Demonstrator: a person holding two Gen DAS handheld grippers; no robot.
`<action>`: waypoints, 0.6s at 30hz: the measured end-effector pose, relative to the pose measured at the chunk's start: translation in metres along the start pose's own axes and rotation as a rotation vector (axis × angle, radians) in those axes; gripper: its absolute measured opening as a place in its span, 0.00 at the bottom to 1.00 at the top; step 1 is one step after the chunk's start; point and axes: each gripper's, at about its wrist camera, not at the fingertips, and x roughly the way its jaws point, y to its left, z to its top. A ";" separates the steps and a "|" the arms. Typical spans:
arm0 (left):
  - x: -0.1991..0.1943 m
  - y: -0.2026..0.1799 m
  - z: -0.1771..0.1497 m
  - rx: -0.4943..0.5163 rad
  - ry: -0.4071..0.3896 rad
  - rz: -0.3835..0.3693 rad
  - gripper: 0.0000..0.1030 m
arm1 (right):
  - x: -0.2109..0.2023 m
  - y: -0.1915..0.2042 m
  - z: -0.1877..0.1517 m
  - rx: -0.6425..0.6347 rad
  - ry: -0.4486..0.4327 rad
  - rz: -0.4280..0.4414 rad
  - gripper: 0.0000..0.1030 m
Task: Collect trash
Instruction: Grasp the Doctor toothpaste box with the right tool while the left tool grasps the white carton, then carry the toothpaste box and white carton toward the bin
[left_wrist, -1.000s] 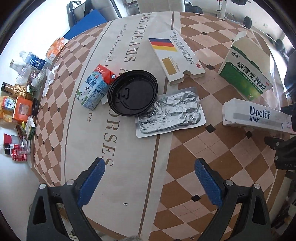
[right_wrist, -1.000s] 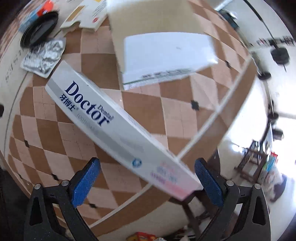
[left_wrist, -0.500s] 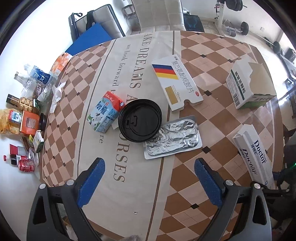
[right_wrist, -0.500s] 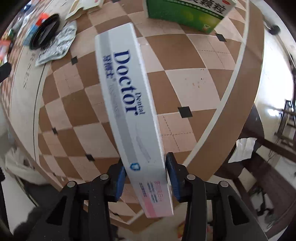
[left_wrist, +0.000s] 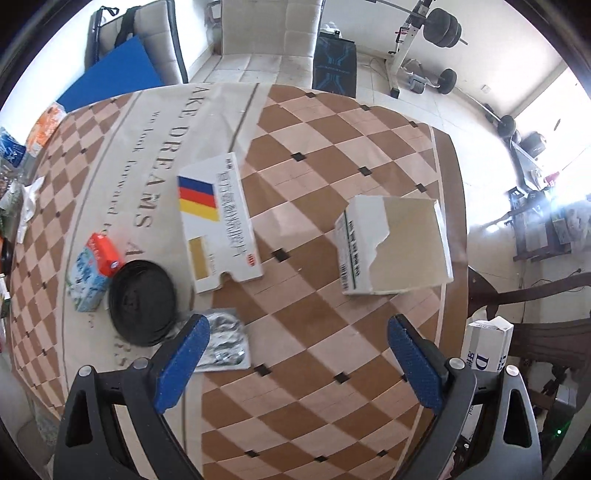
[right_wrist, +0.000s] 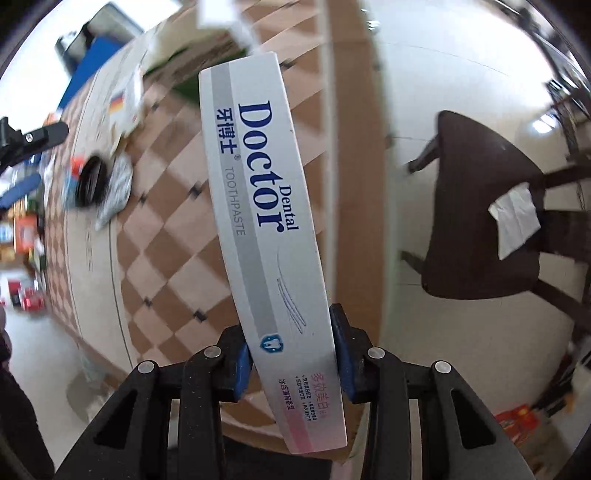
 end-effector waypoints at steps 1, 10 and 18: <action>0.010 -0.006 0.007 0.000 0.016 -0.016 0.95 | -0.001 -0.010 0.010 0.040 -0.017 0.004 0.38; 0.073 -0.034 0.032 0.069 0.109 -0.031 0.12 | 0.013 -0.035 0.086 0.160 -0.118 -0.035 0.38; 0.039 -0.027 0.000 0.123 0.028 0.010 0.00 | 0.014 -0.018 0.091 0.123 -0.139 -0.033 0.38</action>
